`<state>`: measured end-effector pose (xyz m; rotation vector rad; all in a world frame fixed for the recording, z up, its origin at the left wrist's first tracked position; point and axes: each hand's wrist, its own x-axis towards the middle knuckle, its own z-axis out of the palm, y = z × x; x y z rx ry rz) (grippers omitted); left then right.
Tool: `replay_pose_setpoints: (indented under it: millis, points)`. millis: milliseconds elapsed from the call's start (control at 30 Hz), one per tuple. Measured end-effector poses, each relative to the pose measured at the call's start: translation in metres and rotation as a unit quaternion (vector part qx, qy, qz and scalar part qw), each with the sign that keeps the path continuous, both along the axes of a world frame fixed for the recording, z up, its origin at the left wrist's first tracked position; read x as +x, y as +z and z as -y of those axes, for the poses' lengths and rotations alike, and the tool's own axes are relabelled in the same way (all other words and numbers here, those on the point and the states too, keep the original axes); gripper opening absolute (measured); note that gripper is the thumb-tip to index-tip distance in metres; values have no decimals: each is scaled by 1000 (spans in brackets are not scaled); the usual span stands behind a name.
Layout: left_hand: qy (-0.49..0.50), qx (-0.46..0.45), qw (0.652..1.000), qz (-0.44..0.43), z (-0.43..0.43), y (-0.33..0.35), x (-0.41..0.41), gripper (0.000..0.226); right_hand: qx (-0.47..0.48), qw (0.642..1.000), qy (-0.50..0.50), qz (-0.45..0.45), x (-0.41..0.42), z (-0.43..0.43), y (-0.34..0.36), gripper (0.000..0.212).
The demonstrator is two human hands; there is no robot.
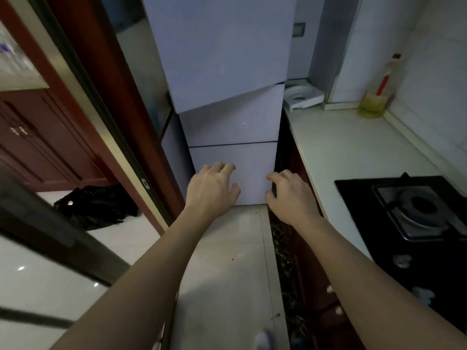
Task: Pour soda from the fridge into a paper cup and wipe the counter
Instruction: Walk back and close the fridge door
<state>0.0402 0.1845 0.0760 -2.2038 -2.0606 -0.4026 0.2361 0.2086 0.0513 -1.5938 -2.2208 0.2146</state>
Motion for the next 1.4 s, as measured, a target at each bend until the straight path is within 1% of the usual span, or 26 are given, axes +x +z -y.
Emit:
replay_pose_setpoints:
  millis: [133,400,533,633,733,833,967,1033,1167,1233,1333,1400]
  points:
    - [6,3,1000,13,-60,0,9,48,2,1000,7,-6,5,-65,1,41]
    - [20,-10,999,24,-150,-1,-2,48,3,1000,24,-15,0,-158,-4,39]
    - [6,1,1000,29,-199,-3,-12,47,5,999,24,-23,-12,-204,-6,39]
    - [-11,25,999,38,-242,0,-24,47,15,999,25,-25,-26,-244,-4,39]
    - [-34,78,996,42,-294,15,-40,45,47,998,22,-33,-46,-295,10,37]
    - [-63,177,981,49,-353,46,-60,39,115,992,16,-50,-69,-357,42,36]
    - [-79,304,949,27,-421,102,-86,38,244,960,-5,-134,-104,-431,106,35]
    - [-84,355,931,11,-445,124,-98,39,294,942,-6,-159,-120,-459,134,37]
    - [-60,407,911,-10,-483,150,-121,46,341,924,6,-172,-143,-501,165,45]
    - [-40,428,903,-11,-497,158,-130,50,358,920,20,-159,-152,-516,169,50]
    - [-23,446,895,17,-511,159,-139,60,376,916,40,-137,-164,-532,168,58]
    - [3,451,892,9,-519,154,-145,63,383,914,50,-126,-174,-542,166,63]
